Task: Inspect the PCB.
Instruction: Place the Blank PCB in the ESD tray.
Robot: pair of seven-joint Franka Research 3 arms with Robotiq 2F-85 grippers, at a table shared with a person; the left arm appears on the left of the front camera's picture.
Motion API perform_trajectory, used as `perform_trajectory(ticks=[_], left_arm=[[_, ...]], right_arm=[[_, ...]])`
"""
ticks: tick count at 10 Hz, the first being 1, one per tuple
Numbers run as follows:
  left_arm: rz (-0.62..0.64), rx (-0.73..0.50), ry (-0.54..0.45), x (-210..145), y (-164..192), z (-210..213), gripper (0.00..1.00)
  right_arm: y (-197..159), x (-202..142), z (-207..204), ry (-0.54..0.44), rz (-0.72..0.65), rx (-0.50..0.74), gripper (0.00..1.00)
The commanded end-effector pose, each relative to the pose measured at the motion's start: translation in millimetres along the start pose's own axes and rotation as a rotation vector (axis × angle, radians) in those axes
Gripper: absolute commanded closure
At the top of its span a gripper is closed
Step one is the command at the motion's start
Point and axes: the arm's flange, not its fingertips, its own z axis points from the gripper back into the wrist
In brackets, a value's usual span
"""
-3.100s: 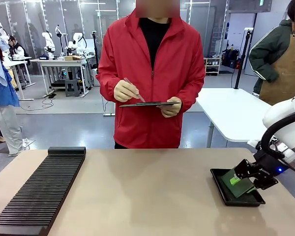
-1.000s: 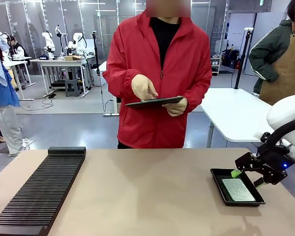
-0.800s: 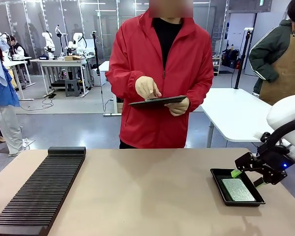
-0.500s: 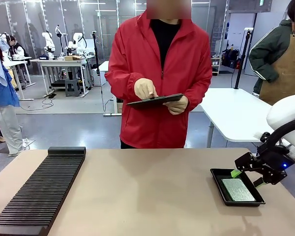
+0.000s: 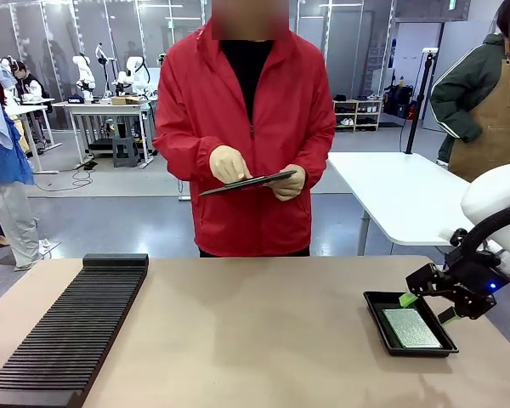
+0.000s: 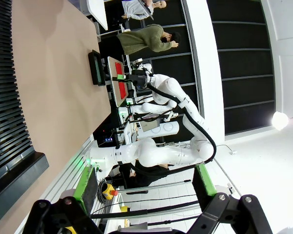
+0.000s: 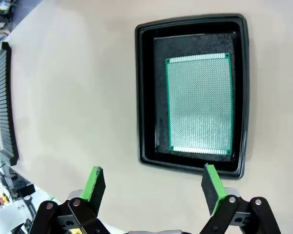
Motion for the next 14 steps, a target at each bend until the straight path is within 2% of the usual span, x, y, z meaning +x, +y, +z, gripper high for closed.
perform_trajectory(ticks=[1, 4, 5, 8, 10, 11, 12, 14], left_arm=[[-0.001, 0.003, -0.001, -1, 0, 1, 0.0], [-0.001, 0.003, -0.001, -1, 0, 1, 0.0], [-0.001, 0.003, -0.001, -1, 0, 1, 0.0], [-0.001, 0.003, -0.001, -1, 0, 1, 0.0], [-0.001, 0.003, -0.001, -1, 0, 1, 0.0], [-0.001, 0.003, -0.001, -1, 0, 1, 0.0], [-0.001, 0.003, -0.001, -1, 0, 1, 0.0], [-0.001, 0.003, -0.001, -1, 0, 1, 0.0]], right_arm=[[9, -27, 42, 0.03, -0.006, 0.126, 0.0], [-4, -70, 89, 0.123, -0.026, 0.352, 0.0], [-16, -74, 101, 0.19, -0.039, 0.463, 0.0], [-55, -97, 123, 0.274, -0.041, 0.747, 0.0], [-71, -123, 128, 0.243, -0.03, 0.866, 0.0], [-77, -132, 127, 0.242, -0.068, 0.953, 0.0], [-83, -140, 122, 0.236, -0.086, 0.993, 0.0], [-87, -140, 116, 0.221, -0.103, 0.993, 0.0]])
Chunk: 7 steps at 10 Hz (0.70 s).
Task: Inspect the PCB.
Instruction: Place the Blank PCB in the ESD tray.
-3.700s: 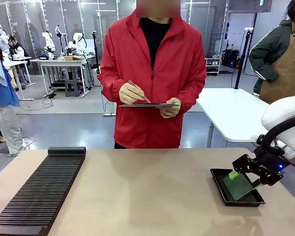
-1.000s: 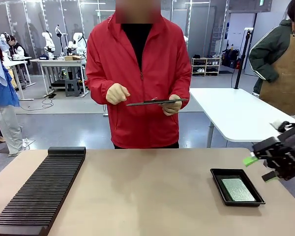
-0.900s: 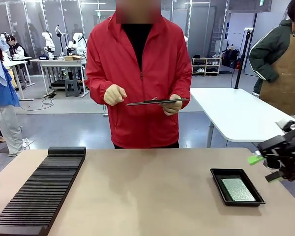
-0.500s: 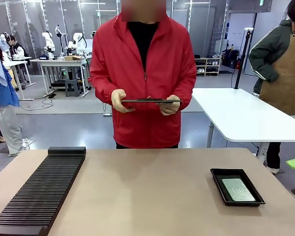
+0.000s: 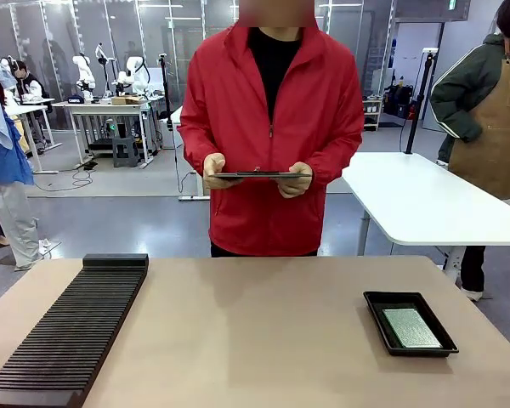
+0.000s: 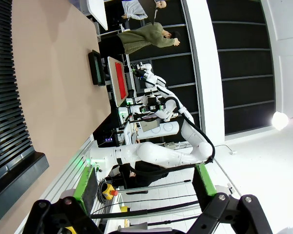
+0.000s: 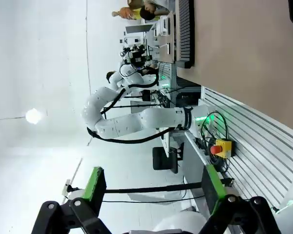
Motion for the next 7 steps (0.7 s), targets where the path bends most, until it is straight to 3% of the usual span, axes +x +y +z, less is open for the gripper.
perform_trajectory(ticks=[1, 7], left_arm=[[-0.001, 0.003, -0.001, -1, 0, 1, 0.0], [-0.001, 0.003, -0.001, -1, 0, 1, 0.0]], right_arm=[[-7, 1, -13, 0.013, 0.023, -0.009, 0.0], [0, 0, 0, 0.0, 0.0, 0.0, 0.0]])
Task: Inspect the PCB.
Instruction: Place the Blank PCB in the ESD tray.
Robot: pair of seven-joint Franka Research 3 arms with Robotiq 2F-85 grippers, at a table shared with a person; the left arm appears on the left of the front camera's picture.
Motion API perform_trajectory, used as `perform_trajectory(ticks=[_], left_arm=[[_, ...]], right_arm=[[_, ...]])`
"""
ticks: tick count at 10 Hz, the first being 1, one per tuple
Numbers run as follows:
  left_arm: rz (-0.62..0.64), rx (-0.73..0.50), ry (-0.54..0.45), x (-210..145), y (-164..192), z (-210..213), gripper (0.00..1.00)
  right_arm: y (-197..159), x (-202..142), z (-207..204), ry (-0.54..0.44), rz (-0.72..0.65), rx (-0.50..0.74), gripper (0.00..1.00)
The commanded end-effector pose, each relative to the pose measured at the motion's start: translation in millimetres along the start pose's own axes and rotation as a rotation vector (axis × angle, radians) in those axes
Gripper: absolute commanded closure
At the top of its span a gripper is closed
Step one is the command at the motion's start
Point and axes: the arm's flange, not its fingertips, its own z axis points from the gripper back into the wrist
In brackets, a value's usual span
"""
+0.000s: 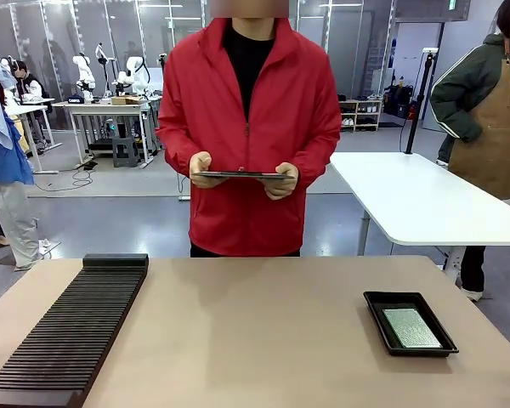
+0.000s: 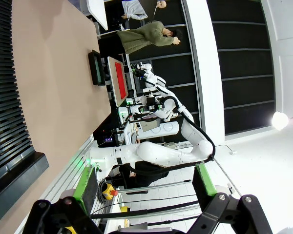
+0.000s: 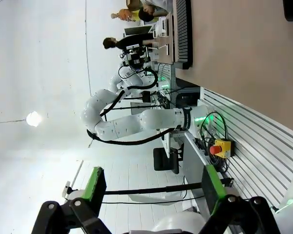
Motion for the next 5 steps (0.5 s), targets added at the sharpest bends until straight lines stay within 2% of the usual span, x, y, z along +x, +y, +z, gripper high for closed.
perform_trajectory(ticks=[1, 5], left_arm=[[-0.001, 0.003, -0.001, -0.7, -0.2, 0.7, 0.0], [-0.001, 0.003, -0.001, -0.7, -0.2, 0.7, 0.0]], right_arm=[[4.6, -1.5, -0.1, 0.001, 0.014, 0.007, 0.0], [4.6, -1.5, -0.1, 0.001, 0.014, 0.007, 0.0]])
